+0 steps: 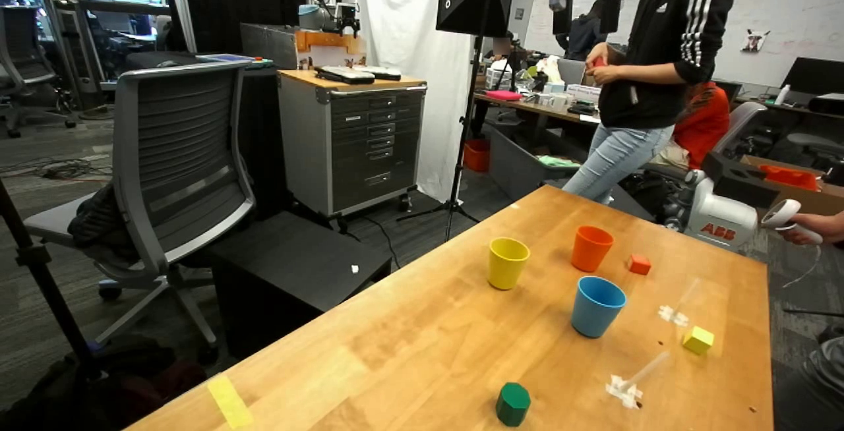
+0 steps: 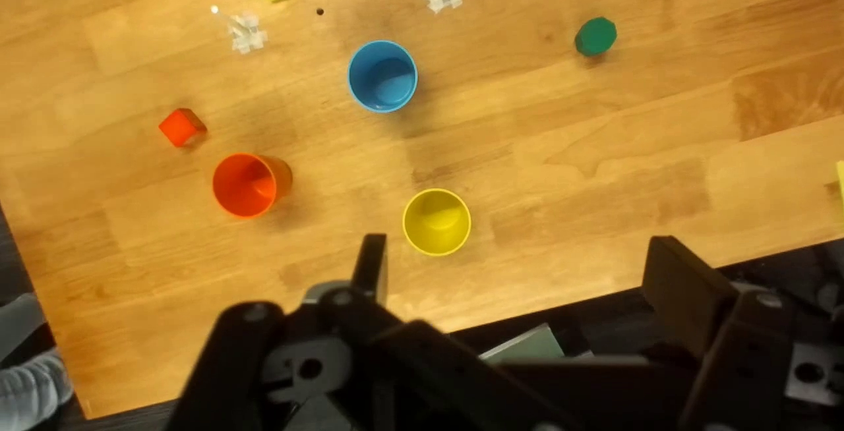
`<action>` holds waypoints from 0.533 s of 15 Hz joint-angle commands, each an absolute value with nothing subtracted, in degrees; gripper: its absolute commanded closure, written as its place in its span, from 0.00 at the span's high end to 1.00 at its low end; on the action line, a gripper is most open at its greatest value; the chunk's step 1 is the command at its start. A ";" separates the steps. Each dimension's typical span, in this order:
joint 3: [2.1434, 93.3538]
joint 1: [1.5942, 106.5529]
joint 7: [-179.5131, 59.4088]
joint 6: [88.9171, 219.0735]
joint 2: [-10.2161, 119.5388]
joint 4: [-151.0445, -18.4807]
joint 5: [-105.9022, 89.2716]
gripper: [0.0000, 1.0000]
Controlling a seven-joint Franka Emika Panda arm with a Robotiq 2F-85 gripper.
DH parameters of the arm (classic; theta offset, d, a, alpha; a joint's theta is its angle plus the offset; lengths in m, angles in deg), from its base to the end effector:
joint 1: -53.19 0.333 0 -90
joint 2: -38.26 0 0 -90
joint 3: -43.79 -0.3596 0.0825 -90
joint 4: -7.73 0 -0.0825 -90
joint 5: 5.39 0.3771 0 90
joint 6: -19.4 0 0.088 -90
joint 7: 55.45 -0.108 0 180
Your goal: Stack the cups into the blue cup
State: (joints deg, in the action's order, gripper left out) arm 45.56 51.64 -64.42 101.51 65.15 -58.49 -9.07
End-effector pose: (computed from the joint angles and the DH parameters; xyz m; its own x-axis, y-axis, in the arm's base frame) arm 0.6817 -0.0418 0.5560 0.9597 -0.2195 -0.1757 -0.2031 -0.9733 0.1067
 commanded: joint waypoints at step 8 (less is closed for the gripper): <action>45.69 53.46 -67.55 101.36 66.61 -62.10 -8.82 1.00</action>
State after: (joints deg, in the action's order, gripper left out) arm 45.25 53.16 -67.69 101.61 66.51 -62.40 -9.00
